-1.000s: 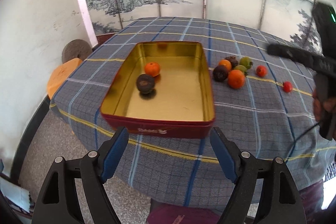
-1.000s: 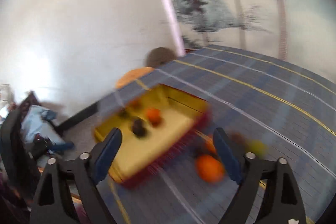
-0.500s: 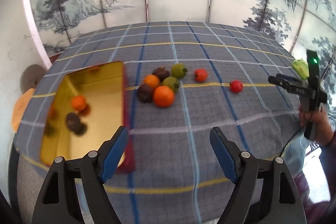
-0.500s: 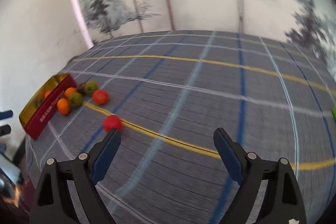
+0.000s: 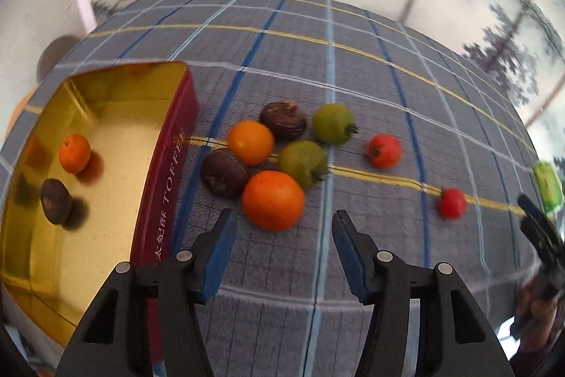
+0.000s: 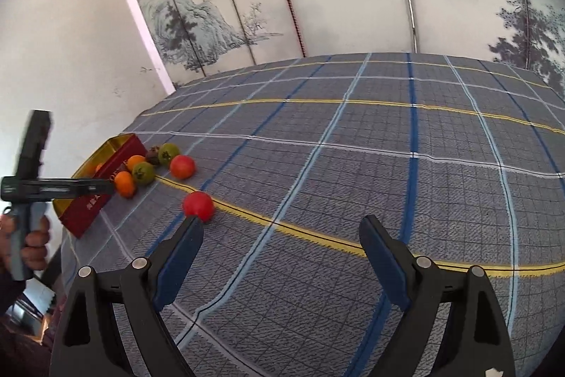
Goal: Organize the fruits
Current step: 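Reach the left gripper to another mandarin orange and grasp it, then lift the orange with the left gripper while the right gripper grasps a green fruit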
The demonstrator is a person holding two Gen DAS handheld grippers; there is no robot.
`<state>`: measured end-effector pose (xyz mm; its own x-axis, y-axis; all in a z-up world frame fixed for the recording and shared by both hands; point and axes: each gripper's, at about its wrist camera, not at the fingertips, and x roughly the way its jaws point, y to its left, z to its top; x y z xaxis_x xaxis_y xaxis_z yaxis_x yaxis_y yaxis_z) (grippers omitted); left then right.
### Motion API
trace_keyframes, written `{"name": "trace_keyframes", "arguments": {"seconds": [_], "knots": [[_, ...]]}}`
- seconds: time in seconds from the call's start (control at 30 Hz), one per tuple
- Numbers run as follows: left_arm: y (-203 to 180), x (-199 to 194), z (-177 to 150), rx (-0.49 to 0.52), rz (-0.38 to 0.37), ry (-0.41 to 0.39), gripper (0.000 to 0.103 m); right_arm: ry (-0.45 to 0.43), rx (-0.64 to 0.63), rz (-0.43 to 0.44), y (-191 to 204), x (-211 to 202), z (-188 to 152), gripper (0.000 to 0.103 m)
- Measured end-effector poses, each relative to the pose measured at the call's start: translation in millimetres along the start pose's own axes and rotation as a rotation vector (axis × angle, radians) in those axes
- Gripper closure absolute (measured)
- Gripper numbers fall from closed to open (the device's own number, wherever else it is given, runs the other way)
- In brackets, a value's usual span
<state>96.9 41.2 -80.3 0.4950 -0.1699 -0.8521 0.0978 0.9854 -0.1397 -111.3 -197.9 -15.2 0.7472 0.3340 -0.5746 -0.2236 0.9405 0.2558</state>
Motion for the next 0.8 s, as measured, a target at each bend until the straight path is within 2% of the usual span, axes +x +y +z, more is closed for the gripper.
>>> {"name": "trace_keyframes", "arguments": {"seconds": [0.13, 0.27, 0.4, 0.67, 0.73, 0.8], "knots": [[4.0, 13.3, 4.5, -0.019, 0.017, 0.005, 0.047, -0.007, -0.006, 0.022, 1.1, -1.3, -0.5, 0.015], [3.9, 26.3, 8.5, -0.021, 0.012, 0.007, 0.061, -0.010, -0.021, 0.032, 3.5, -0.5, -0.3, 0.014], [3.9, 24.5, 3.4, -0.031, -0.011, 0.009, 0.064, -0.012, -0.027, 0.032, 2.8, -0.4, 0.4, 0.013], [-7.8, -31.0, -37.1, 0.008, -0.106, -0.003, 0.064, 0.022, -0.056, 0.014, 9.7, 5.6, 2.3, 0.013], [-5.4, -46.0, -45.1, 0.018, -0.107, -0.018, 0.064, 0.024, -0.060, 0.062, 19.9, 5.1, 6.2, 0.013], [-2.7, -60.1, -52.2, 0.030, -0.102, -0.035, 0.064, 0.018, -0.111, 0.130, 46.9, 4.1, 15.7, 0.017]]}}
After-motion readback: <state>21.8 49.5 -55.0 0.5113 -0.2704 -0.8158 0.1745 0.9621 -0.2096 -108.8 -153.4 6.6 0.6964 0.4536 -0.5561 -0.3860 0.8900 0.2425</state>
